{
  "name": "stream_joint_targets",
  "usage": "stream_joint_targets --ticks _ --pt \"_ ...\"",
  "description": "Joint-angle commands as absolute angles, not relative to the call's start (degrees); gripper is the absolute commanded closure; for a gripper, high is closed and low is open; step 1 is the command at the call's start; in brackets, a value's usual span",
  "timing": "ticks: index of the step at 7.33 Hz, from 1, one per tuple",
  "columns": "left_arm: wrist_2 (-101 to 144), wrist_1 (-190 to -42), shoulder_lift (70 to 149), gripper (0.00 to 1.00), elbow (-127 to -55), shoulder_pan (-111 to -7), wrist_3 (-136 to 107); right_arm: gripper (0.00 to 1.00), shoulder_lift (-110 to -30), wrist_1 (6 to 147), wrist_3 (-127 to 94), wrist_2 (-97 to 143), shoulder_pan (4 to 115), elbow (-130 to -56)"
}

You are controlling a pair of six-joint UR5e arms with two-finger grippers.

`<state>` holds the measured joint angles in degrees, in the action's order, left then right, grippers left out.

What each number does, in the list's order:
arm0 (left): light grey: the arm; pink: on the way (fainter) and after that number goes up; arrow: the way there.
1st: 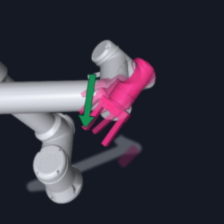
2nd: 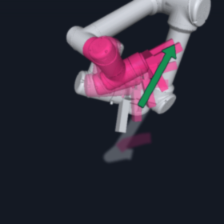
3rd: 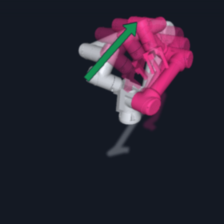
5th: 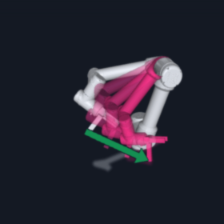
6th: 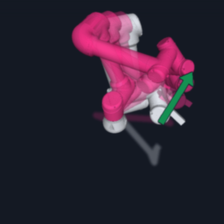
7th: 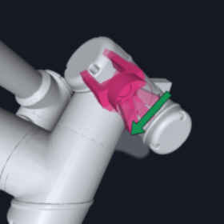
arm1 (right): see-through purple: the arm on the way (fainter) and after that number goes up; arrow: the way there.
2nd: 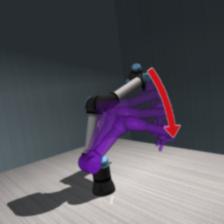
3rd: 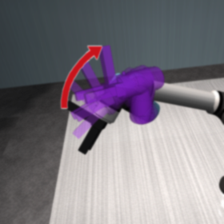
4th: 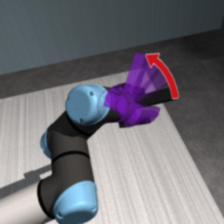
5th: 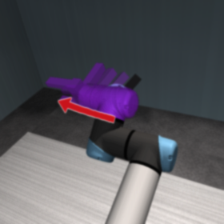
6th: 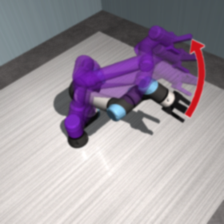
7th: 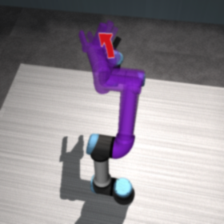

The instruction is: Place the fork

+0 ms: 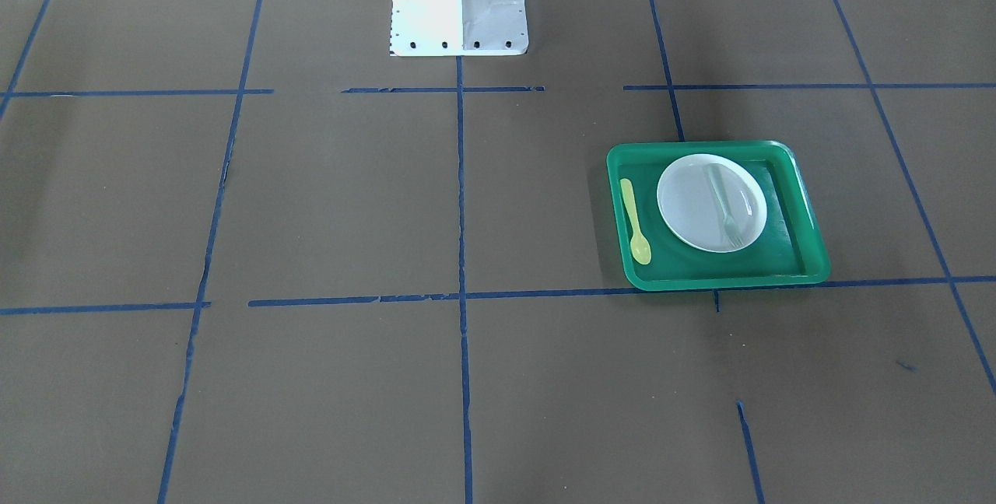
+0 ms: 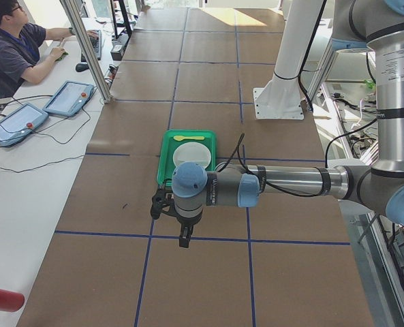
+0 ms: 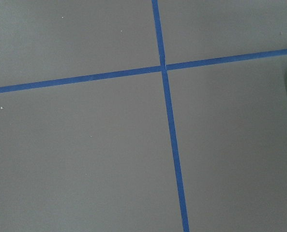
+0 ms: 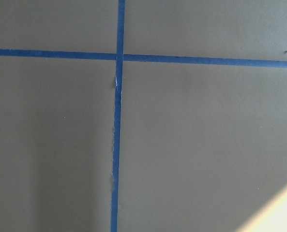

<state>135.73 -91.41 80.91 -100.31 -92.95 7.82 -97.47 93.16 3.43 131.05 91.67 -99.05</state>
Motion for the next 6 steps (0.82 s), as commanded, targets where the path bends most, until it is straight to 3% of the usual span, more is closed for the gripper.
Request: stream_joint_targets --ticks 1,5,6 --pt "135.8 -91.2 80.6 0.0 -100.3 -93.0 7.6 0.0 -97.5 93.2 3.4 131.0 91.7 -99.1" --pt "136.1 -91.5 83.4 0.0 -100.4 -91.9 7.4 0.0 -97.5 93.2 3.4 131.0 91.7 -99.1" --pt "135.8 -91.8 84.7 0.0 -100.6 -87.4 6.6 0.0 -97.5 93.2 3.4 131.0 91.7 -99.1"
